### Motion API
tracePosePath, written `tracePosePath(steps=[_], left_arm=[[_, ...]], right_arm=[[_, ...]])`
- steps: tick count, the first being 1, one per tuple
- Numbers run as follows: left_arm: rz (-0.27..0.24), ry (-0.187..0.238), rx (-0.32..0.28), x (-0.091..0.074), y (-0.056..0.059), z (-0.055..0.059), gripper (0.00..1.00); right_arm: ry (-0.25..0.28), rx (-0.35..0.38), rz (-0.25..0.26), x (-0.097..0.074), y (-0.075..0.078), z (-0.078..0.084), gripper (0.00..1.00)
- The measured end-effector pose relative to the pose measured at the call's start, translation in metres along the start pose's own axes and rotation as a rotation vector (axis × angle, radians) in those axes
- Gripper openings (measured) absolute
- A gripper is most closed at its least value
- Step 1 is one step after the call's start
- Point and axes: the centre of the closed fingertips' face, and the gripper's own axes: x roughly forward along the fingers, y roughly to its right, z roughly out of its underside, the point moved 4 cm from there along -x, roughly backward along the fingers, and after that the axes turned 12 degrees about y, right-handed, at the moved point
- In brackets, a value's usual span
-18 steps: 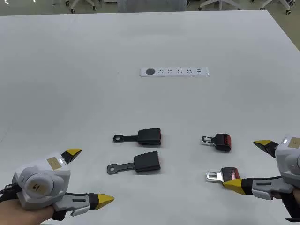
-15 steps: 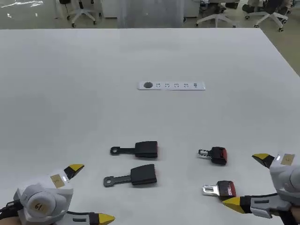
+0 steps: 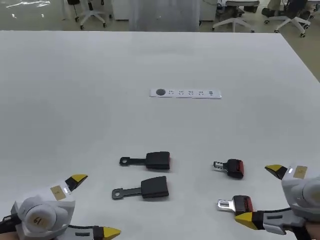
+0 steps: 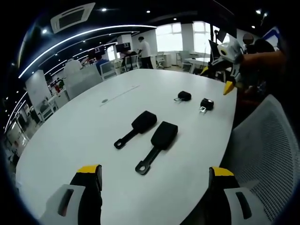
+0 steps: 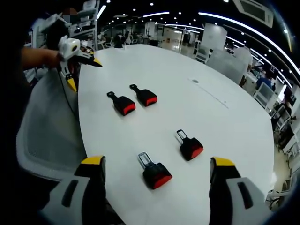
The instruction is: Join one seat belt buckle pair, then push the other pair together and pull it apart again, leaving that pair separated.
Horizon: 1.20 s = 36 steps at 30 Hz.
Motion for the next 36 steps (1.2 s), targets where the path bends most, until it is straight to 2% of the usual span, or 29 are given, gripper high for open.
tracePosePath(steps=[17,25,30,33,36], left_arm=[[-0.011,-0.002,-0.009,0.004,-0.006,-0.001,0.96],[-0.01,-0.011,-0.003,0.001,-0.008,-0.002,0.96],[-0.018,-0.01,-0.007,0.0,-0.01,-0.002,0.96],[-0.019,-0.006,-0.001,-0.001,-0.011,-0.002,0.95],[-0.02,-0.006,-0.007,-0.001,-0.01,-0.001,0.95]], right_arm=[[0.013,0.027,0.02,0.001,0.003,0.005,0.93],[0.026,0.039,0.023,0.011,-0.002,0.005,0.93],[0.025,0.037,0.012,0.014,-0.005,0.004,0.92],[0.013,0.054,-0.021,0.015,-0.01,0.006,0.89],[0.008,0.039,-0.019,0.015,-0.011,0.007,0.88]])
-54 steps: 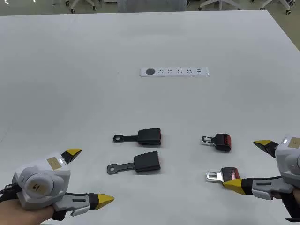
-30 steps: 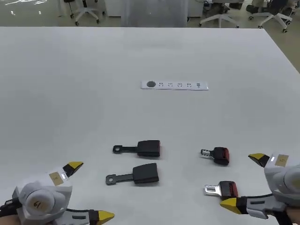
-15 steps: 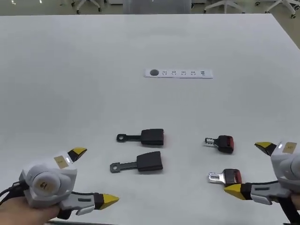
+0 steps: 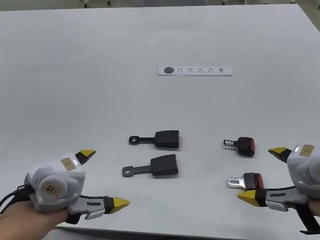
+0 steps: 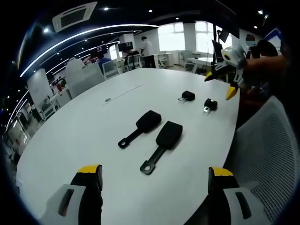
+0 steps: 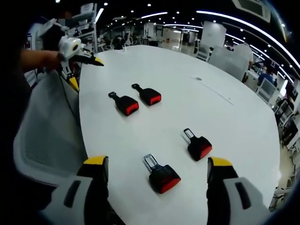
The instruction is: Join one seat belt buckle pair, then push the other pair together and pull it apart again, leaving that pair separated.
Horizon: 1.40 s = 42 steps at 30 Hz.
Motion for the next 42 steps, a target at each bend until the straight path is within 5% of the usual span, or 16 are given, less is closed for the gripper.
tracePosePath(steps=[16,28,38,42], left_arm=[[0.013,-0.004,0.001,0.005,0.009,0.004,0.95],[0.008,-0.014,0.017,0.007,0.003,0.003,0.93],[0.062,-0.008,0.027,0.045,0.012,-0.004,0.82],[0.112,-0.006,0.041,0.064,0.016,-0.009,0.7]], right_arm=[[0.018,0.002,0.023,-0.009,0.003,0.001,0.9],[0.022,0.009,0.045,-0.015,0.006,0.002,0.86],[0.006,-0.006,-0.005,-0.009,0.004,0.003,0.69],[0.011,-0.025,-0.042,-0.004,0.004,0.002,0.66]])
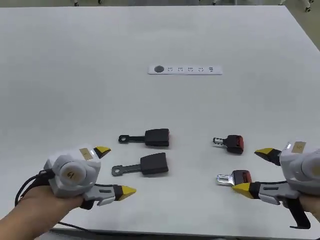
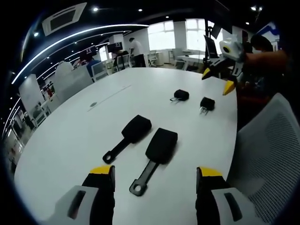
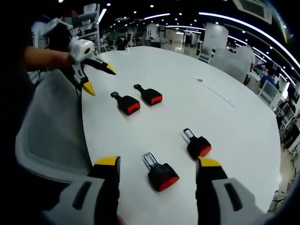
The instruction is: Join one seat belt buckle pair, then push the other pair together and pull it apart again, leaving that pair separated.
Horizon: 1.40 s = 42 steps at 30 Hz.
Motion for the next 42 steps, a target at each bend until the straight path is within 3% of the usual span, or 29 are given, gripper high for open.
tracePosePath(steps=[1,3,7,12,15,19,22,25,29,32,36,39,40,42], left_arm=[[0.014,-0.001,0.006,0.003,0.0,-0.001,0.63],[0.019,-0.001,0.037,0.011,-0.003,-0.003,0.59],[0.049,-0.016,0.128,0.025,-0.009,-0.006,0.56],[0.089,-0.069,0.159,0.039,-0.011,0.002,0.54],[0.115,-0.081,0.186,0.047,-0.009,0.001,0.54],[0.155,-0.119,0.217,0.057,-0.008,0.005,0.54],[0.192,-0.125,0.236,0.064,-0.006,0.005,0.49],[0.207,-0.142,0.24,0.072,-0.007,0.007,0.46],[0.265,-0.176,0.249,0.08,-0.002,0.011,0.4],[0.279,-0.185,0.245,0.083,0.0,0.01,0.39],[0.299,-0.2,0.285,0.088,0.001,0.013,0.37],[0.332,-0.242,0.404,0.09,-0.001,0.019,0.34],[0.352,-0.23,0.398,0.092,0.002,0.017,0.34],[0.349,-0.241,0.386,0.084,-0.002,0.013,0.34]], right_arm=[[-0.022,-0.042,-0.028,0.003,0.0,0.002,0.66],[-0.056,-0.108,-0.057,0.008,-0.001,0.004,0.65],[-0.075,-0.127,-0.091,0.016,0.001,0.01,0.6],[-0.126,-0.206,-0.174,0.022,0.0,0.022,0.5],[-0.142,-0.238,-0.183,0.023,0.0,0.023,0.5],[-0.174,-0.249,-0.216,0.026,0.003,0.03,0.46],[-0.198,-0.272,-0.221,0.028,0.008,0.037,0.46],[-0.229,-0.269,-0.247,0.03,0.01,0.044,0.45],[-0.266,-0.287,-0.271,0.032,0.01,0.054,0.43],[-0.29,-0.282,-0.287,0.035,0.011,0.059,0.39],[-0.309,-0.295,-0.299,0.04,0.014,0.064,0.37],[-0.311,-0.275,-0.31,0.042,0.015,0.066,0.37],[-0.312,-0.287,-0.327,0.042,0.014,0.066,0.37],[-0.313,-0.279,-0.336,0.042,0.015,0.066,0.36]])
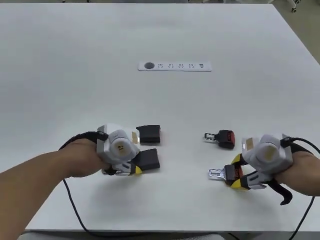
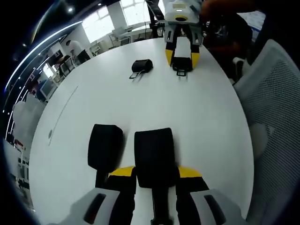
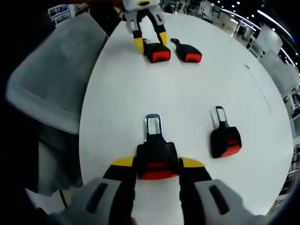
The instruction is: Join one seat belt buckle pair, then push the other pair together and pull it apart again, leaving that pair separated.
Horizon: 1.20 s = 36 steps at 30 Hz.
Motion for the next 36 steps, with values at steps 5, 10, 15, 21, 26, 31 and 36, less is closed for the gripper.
tracePosePath(steps=[5,10,15,21,26,31,36], left_arm=[[0.025,0.004,0.023,0.004,0.002,0.0,0.33],[0.06,-0.014,0.075,0.006,0.006,-0.004,0.32],[0.084,-0.01,0.076,0.008,0.008,-0.003,0.32],[0.114,-0.022,0.099,0.011,0.01,-0.004,0.32],[0.125,-0.039,0.096,0.012,0.011,-0.004,0.32],[0.13,-0.039,0.097,0.011,0.013,-0.003,0.32],[0.121,-0.031,0.088,0.012,0.013,-0.003,0.32]], right_arm=[[-0.009,0.002,-0.031,0.001,0.002,0.0,0.35],[-0.019,-0.027,-0.058,0.002,0.002,-0.001,0.35],[-0.017,-0.037,-0.067,0.003,0.002,-0.001,0.35],[-0.014,-0.037,-0.067,0.003,0.002,-0.001,0.35],[-0.007,-0.03,-0.064,0.002,0.002,-0.001,0.35],[0.017,-0.008,-0.05,0.002,0.002,-0.001,0.36],[0.026,0.022,-0.027,0.003,0.003,-0.003,0.36]])
